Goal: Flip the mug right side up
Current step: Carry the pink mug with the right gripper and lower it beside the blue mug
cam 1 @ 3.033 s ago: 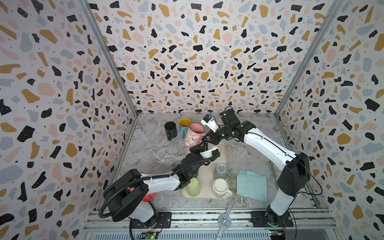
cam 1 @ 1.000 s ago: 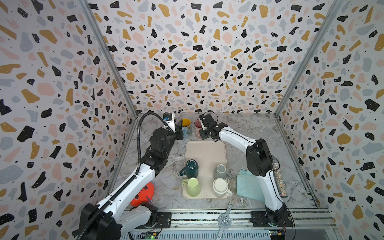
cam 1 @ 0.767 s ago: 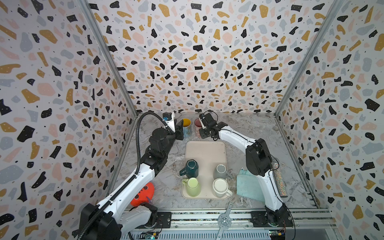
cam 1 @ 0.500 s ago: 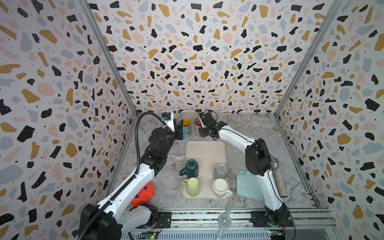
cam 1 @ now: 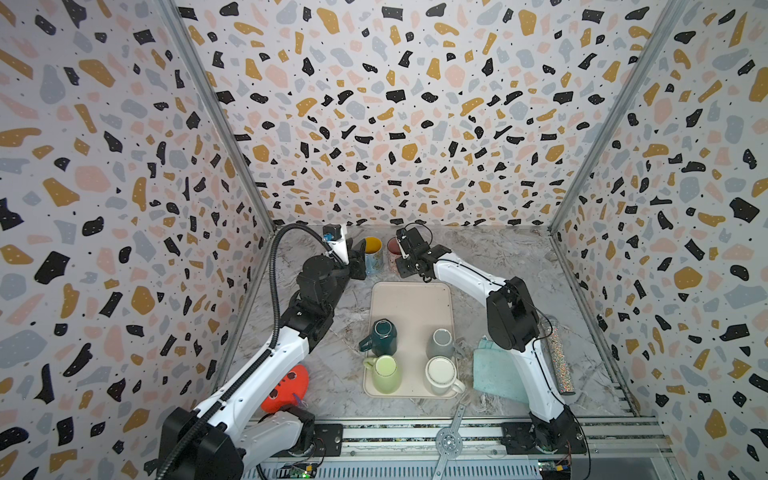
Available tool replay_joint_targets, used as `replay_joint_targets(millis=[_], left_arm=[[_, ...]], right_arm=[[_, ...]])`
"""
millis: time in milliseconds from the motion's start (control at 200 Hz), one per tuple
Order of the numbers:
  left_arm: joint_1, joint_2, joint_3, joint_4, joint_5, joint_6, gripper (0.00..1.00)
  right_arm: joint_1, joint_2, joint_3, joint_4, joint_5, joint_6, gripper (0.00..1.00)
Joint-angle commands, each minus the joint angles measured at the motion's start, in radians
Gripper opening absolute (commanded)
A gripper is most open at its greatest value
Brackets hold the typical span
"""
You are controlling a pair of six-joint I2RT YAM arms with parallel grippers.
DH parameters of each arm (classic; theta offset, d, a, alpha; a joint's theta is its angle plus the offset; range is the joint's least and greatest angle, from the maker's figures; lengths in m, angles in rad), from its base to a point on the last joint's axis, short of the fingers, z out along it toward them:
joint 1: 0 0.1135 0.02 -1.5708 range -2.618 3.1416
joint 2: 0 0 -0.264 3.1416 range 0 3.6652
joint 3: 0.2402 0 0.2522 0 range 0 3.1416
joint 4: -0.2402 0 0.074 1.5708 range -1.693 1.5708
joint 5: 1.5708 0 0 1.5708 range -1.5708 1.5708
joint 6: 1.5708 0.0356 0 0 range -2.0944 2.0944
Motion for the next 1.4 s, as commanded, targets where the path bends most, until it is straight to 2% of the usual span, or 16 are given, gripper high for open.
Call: replay_joint_targets(millis=[0, 65, 365, 511, 781, 1397], left_arm=[[0.008, -0.002, -0.007, 0.052, 0.001, -0.005, 0.37], [0.009, -0.001, -0.008, 0.053, 0.0, -0.005, 0.37], [0.012, -0.007, -0.012, 0.051, -0.001, -0.002, 0.37], [0.012, -0.011, -0.014, 0.05, 0.001, -0.002, 0.37], [0.012, -0.015, -0.018, 0.05, 0.006, -0.007, 0.37], [0.012, -0.034, -0.027, 0.041, 0.022, -0.021, 0.37]], right_arm=[[0.008, -0.035, 0.064, 0.039, 0.011, 0.011, 0.12], [0.008, -0.035, 0.065, 0.038, 0.011, 0.008, 0.19], [0.011, -0.042, 0.07, 0.025, -0.002, 0.014, 0.42], [0.014, -0.047, 0.07, 0.015, -0.016, 0.022, 0.48], [0.014, -0.072, 0.051, -0.014, -0.034, 0.054, 0.51], [0.034, -0.174, -0.119, 0.034, -0.081, 0.119, 0.52]])
